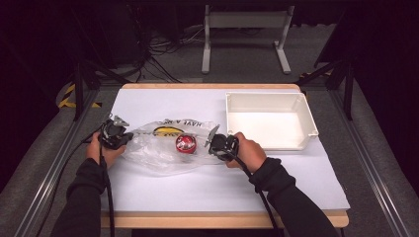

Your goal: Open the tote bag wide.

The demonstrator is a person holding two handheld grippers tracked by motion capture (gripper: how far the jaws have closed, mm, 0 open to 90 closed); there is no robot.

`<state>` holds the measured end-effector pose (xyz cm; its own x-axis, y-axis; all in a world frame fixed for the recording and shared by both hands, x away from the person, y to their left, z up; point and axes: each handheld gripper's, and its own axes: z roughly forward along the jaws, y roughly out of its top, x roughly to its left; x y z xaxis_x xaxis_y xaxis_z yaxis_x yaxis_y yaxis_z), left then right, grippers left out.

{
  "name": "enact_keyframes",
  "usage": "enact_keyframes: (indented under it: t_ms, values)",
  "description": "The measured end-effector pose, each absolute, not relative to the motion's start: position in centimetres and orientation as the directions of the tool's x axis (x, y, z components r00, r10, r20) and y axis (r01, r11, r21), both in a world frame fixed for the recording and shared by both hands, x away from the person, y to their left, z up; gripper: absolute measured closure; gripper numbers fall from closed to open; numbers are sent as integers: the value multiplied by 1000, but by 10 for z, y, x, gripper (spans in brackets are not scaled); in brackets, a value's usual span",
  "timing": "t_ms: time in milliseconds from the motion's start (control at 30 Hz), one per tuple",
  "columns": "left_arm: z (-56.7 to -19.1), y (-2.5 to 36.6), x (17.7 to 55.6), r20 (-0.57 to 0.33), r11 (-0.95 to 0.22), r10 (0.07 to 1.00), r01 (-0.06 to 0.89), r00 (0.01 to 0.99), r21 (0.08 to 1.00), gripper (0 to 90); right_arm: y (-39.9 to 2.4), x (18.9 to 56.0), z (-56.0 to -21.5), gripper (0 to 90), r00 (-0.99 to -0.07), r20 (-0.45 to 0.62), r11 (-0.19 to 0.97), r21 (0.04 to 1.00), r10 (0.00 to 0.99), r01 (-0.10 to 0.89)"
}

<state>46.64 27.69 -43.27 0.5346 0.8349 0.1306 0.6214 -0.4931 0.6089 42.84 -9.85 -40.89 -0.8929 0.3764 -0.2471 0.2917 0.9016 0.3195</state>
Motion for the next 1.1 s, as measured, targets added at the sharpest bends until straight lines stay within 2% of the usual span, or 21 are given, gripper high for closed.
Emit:
enact_keyframes:
  t_ms: [200,267,300,367,433,467,567,667,700,800,833,967,1100]
  values:
    - [-430,279,458,130,-504,815,580,565,640,894,-104,426,-406,900,-882,-266,892,348,389,288]
    - [-424,275,453,119,-506,797,547,592,667,817,-104,423,-401,782,-886,-260,881,391,384,267]
    - [-421,272,450,121,-509,788,528,604,680,801,-104,421,-398,753,-890,-258,873,420,377,248]
    - [-414,266,446,120,-512,771,497,625,701,715,-102,419,-391,714,-891,-251,861,449,379,240]
    - [-411,260,443,120,-525,747,469,654,710,695,-100,418,-388,683,-887,-259,853,467,383,232]
    - [-408,254,441,134,-535,735,447,665,717,624,-96,417,-380,633,-886,-255,840,494,387,225]
    - [-401,243,437,150,-553,706,408,692,726,531,-92,418,-371,594,-880,-260,822,527,398,216]
    - [-399,237,435,150,-564,681,383,716,732,555,-89,420,-366,618,-874,-281,820,536,397,200]
    - [-397,231,434,162,-583,657,361,736,728,588,-84,423,-363,671,-879,-279,816,548,386,184]
    - [-396,226,433,158,-598,626,339,764,727,599,-79,427,-363,679,-881,-283,822,540,380,181]
    - [-396,223,433,169,-609,624,339,763,717,640,-75,432,-366,681,-891,-276,834,523,361,175]
    - [-403,218,441,189,-639,634,371,750,673,709,-62,441,-383,639,-906,-261,877,440,333,196]
    - [-413,217,452,213,-636,688,434,694,638,646,-52,445,-395,554,-901,-284,907,359,329,218]
